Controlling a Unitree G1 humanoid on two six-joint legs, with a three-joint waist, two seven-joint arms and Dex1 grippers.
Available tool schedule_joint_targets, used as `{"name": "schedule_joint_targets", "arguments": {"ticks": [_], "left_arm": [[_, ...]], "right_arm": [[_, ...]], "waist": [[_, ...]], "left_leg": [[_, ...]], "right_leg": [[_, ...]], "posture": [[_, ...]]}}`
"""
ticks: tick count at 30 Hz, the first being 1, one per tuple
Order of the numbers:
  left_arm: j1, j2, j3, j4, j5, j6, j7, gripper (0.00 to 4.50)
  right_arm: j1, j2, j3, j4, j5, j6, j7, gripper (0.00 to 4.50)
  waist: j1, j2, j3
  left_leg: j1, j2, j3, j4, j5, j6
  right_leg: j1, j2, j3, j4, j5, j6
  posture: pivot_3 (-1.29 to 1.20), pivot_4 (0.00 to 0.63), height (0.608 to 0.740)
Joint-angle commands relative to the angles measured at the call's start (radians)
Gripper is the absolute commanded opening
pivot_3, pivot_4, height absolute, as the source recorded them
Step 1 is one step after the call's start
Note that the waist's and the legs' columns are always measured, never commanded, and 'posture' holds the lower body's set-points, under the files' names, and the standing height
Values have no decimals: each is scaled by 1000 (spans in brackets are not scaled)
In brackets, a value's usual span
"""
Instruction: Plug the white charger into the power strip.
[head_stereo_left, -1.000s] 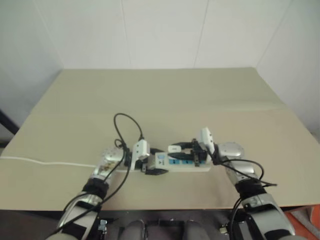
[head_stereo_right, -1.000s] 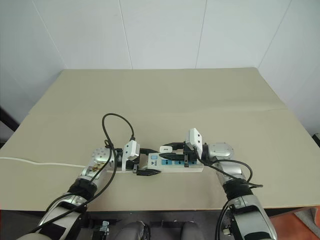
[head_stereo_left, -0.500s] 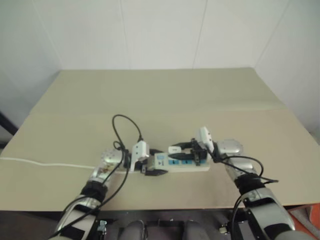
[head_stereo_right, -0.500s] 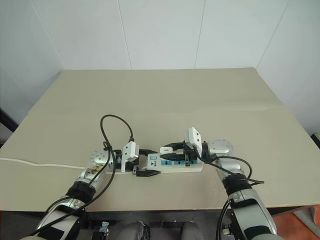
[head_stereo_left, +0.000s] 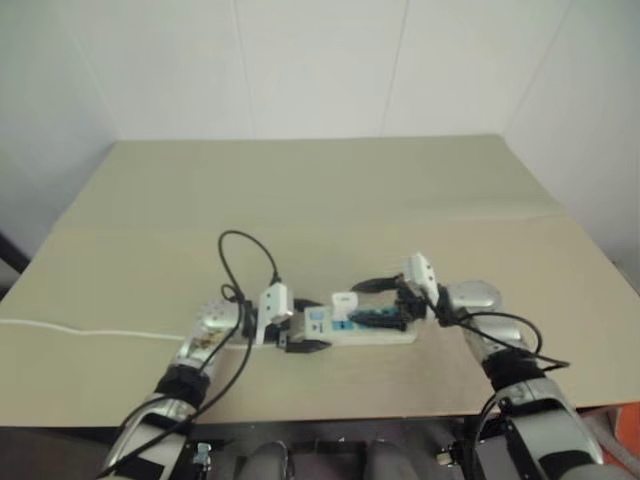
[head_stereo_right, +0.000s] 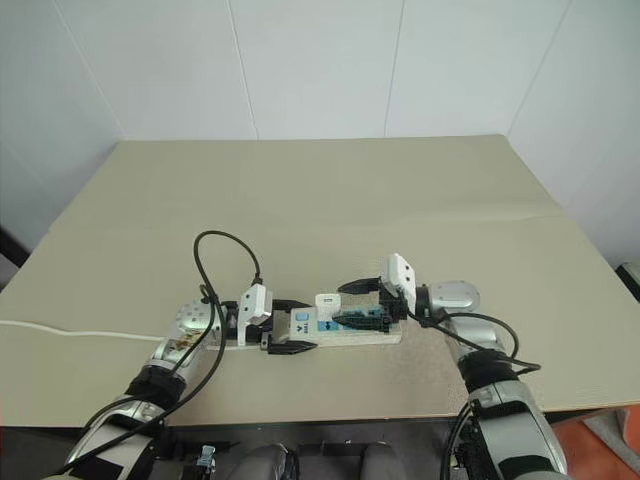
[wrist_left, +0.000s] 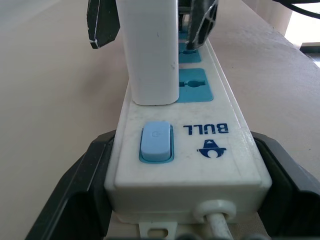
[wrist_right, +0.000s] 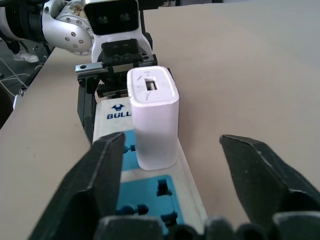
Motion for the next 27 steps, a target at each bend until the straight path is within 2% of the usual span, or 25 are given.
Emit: {"name": "schedule_joint_targets", "arguments": {"ticks": [1,3,5,10,13,20,24,27], "left_arm": [[13,22,0,-5,6,12,-14,3320],[3,31,-5,-12,-3,55,-36,4043],[-4,44,-4,-32,-10,75,-57,4456],[-11,97,28,-98,-44,100,-97,4456],[6,169,61,-173,-76,101,-135,4456],[58,393,184,-395,-227,253,-229,4456],[83,479,262,-469,-314,369,-239,4456],[97,535,298,-454,-310,378,-243,4456]], "right_arm": [[57,-21,16,-53,-30,49,-3,4486],[71,-30,8,-95,-25,59,-8,4500],[84,-35,1,-118,-28,57,-18,4500],[128,-53,-36,-207,-8,68,-56,4500],[175,-110,-90,-306,21,72,-67,4500],[338,-330,-346,-543,169,183,-81,4500],[441,-433,-508,-582,215,226,-80,4500],[514,-485,-603,-586,222,230,-73,4500]], "waist": [[1,0,0],[0,0,0],[1,0,0],[5,-1,1],[8,0,4],[10,0,16],[9,0,17],[8,0,17]], "left_leg": [[0,0,0,0,0,0],[0,0,0,-1,0,0],[-1,0,0,-1,0,0],[-1,0,0,-1,0,0],[-3,0,0,-1,0,0],[-14,0,0,-1,0,0],[-17,0,0,-1,0,0],[-16,1,1,-1,0,0]], "right_leg": [[0,0,0,0,0,0],[-1,0,0,0,0,0],[-1,0,0,0,0,0],[-1,0,0,-1,0,-1],[-3,0,0,-1,0,-1],[-13,-2,1,-2,0,-1],[-16,-2,1,-1,0,-1],[-15,-2,1,-2,-1,-1]], "posture": [[0,150,740],[0,150,740],[0,150,740],[0,150,740],[0,150,740],[0,150,740],[0,150,740],[0,150,740]]}}
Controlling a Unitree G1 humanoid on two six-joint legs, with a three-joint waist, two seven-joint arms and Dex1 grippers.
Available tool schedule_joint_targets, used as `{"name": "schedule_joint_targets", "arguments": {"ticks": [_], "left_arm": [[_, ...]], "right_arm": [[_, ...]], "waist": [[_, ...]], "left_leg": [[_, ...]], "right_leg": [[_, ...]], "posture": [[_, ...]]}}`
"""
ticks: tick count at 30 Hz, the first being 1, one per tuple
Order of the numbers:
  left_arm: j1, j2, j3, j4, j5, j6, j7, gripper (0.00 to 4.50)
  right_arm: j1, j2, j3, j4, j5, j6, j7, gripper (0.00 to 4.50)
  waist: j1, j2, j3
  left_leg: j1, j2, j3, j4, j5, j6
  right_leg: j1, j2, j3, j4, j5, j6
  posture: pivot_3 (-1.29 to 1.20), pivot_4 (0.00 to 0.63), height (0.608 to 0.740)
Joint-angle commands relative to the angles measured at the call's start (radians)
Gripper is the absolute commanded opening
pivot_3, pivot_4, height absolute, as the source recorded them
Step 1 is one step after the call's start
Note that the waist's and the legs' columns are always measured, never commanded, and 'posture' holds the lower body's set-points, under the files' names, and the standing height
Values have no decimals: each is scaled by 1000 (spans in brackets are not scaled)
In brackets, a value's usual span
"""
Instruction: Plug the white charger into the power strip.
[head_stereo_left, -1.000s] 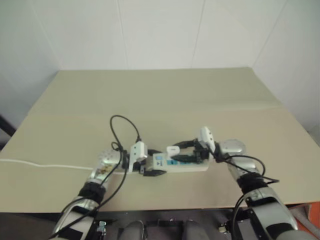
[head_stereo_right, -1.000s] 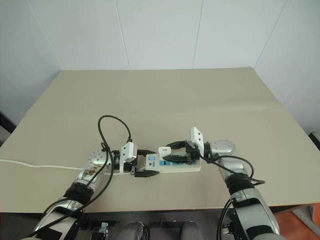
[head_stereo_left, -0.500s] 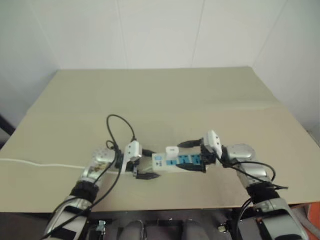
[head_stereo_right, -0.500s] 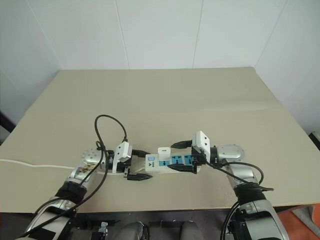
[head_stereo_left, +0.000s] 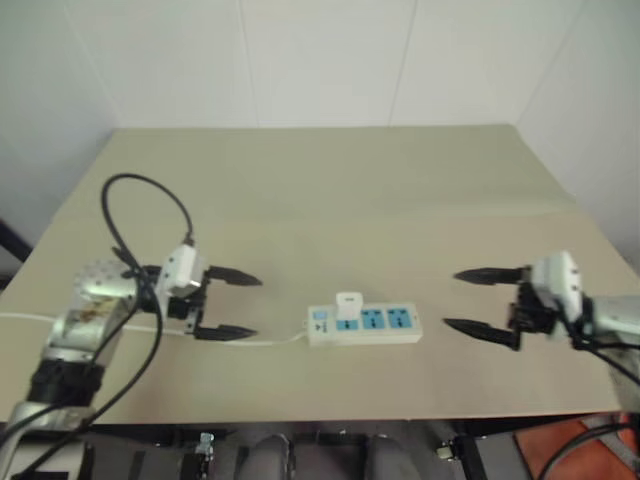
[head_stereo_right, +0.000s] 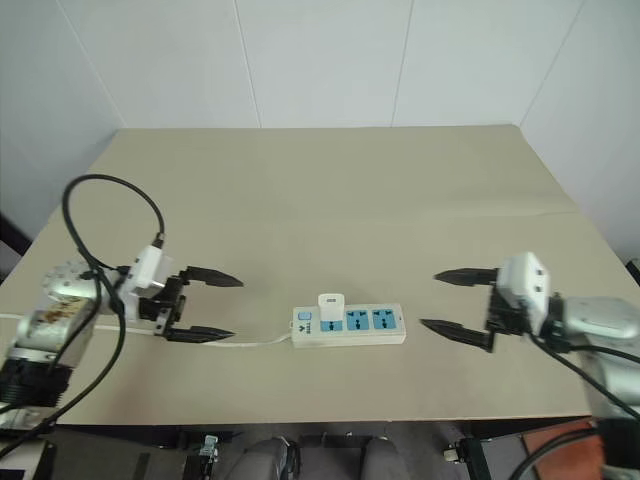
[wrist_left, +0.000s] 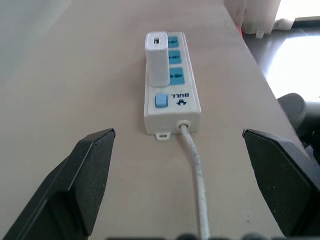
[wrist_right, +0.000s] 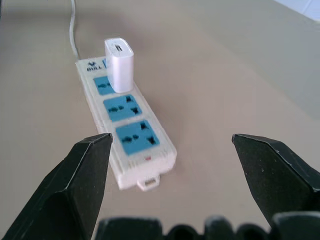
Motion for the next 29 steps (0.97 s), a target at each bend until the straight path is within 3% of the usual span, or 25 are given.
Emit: {"name": "schedule_joint_targets", "arguments": {"ticks": [1,5,17,29], "left_arm": [[10,56,60,5,-12,13,-11,4456],[-3,69,72,29,-18,21,-9,4456],[-10,26,47,-5,-17,43,15,4456],[-46,-28,14,-4,-1,57,39,4456]], "right_arm": [[58,-50,-130,-33,29,6,10,4500],[110,-62,-179,-60,47,37,-6,4500],[158,-62,-171,-149,10,105,-119,4500],[164,-70,-157,-197,28,167,-115,4500]], "waist": [[-2,0,0],[-3,0,0],[-1,-1,0],[-1,-1,0]], "left_leg": [[0,0,0,0,0,0],[1,1,1,0,0,0],[1,1,1,0,0,0],[1,1,2,1,0,0]], "right_leg": [[0,0,0,0,0,0],[1,1,0,0,0,0],[0,1,1,1,0,0],[1,1,1,1,0,0]], "posture": [[0,150,740],[0,150,740],[0,150,740],[0,150,740]]}}
